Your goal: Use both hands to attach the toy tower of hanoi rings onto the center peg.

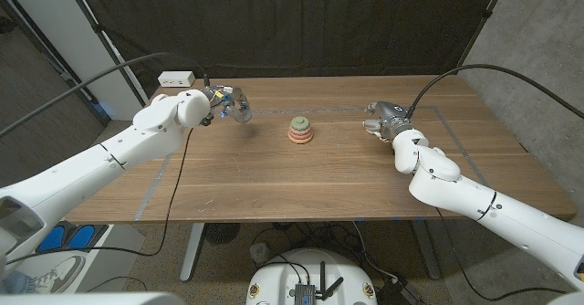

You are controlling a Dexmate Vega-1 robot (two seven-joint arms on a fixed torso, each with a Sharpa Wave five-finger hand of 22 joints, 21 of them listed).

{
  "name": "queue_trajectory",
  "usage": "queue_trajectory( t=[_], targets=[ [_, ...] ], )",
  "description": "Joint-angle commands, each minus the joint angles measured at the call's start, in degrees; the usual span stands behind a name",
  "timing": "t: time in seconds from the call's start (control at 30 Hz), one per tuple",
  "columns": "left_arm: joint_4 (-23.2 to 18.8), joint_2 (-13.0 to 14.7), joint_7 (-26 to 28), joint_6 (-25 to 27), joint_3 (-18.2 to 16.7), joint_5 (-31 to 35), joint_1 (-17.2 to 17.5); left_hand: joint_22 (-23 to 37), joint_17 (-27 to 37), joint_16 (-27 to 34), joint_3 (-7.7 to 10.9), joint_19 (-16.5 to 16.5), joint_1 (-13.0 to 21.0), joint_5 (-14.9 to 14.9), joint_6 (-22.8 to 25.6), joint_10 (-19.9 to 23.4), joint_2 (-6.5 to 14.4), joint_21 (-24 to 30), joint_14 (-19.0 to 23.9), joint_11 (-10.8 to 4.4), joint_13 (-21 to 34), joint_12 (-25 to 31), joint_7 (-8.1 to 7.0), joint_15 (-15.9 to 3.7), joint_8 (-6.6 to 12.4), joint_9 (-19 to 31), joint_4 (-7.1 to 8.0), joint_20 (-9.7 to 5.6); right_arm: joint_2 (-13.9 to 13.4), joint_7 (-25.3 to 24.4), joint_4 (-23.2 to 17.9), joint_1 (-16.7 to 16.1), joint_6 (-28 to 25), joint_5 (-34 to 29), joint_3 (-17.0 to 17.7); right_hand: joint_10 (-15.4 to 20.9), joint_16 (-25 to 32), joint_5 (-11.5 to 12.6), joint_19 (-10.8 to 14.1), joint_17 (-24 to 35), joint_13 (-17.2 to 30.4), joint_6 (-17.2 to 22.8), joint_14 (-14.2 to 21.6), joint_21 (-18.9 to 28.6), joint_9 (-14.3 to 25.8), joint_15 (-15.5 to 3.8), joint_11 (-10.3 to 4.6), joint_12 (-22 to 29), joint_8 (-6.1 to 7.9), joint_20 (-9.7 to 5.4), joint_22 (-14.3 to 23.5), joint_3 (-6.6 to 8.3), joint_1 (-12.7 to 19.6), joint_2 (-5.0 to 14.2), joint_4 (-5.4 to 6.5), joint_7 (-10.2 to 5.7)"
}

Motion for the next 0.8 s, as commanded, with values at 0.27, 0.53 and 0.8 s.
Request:
queue_trajectory(
  t=[0.27, 0.53, 0.8],
  targets=[
    [1.6, -2.3, 1.5, -2.9, 0.6, -0.5, -0.9, 0.2, 0.4, -0.2, 0.18, 0.4, 0.6, 0.3, 0.5, 5.8, 0.2, 0.2, 0.8, -5.25, 1.0, 0.2, -0.37, -2.33, -0.34, 0.2, -0.02, -6.96, -0.3, -1.1, -0.8, -1.0, -0.4, 0.8, 0.6, 0.7, -0.1, 0.4, 0.4, 0.1, 0.4, 0.9, 0.3, 0.3, 0.1, -1.58, 0.04, 0.1, 0.13, -3.67, 0.2, 0.07, 0.2, 0.08, -0.09, 0.23],
    [1.2, -2.8, 2.0, -3.8, 0.8, -0.2, -1.1, 0.3, 0.5, -0.3, 0.18, 0.3, 0.7, 0.3, 0.5, 5.7, 0.2, 0.2, 0.8, -5.26, 1.0, 0.0, -0.33, -2.32, -0.46, 0.3, -0.07, -6.96, -0.6, -1.3, -1.4, -1.2, -0.9, 0.8, 0.6, 0.9, -0.1, 0.4, 0.5, 0.0, 0.3, 2.0, 0.3, 0.3, 0.0, -1.58, 0.01, 0.2, 0.37, -3.66, 0.2, 0.08, 0.2, 0.08, -0.09, 1.41],
    [1.8, -3.8, 1.6, -5.0, 1.6, 0.4, -2.1, 0.4, 0.7, -0.4, 0.26, 0.3, 1.0, 0.4, 0.6, 5.8, 0.4, 0.2, 0.8, -5.30, 1.2, 0.0, -0.36, -2.33, -0.49, 0.4, -0.13, -6.98, -1.1, -1.7, -2.1, -1.9, -1.4, 1.2, 1.1, 1.2, 0.0, 0.4, 0.4, 0.1, 0.4, 2.2, 0.4, 0.3, -0.1, -1.57, -0.16, 0.3, 0.25, -3.66, 0.2, 0.10, 0.2, 0.11, -0.06, 1.36]
  ],
)
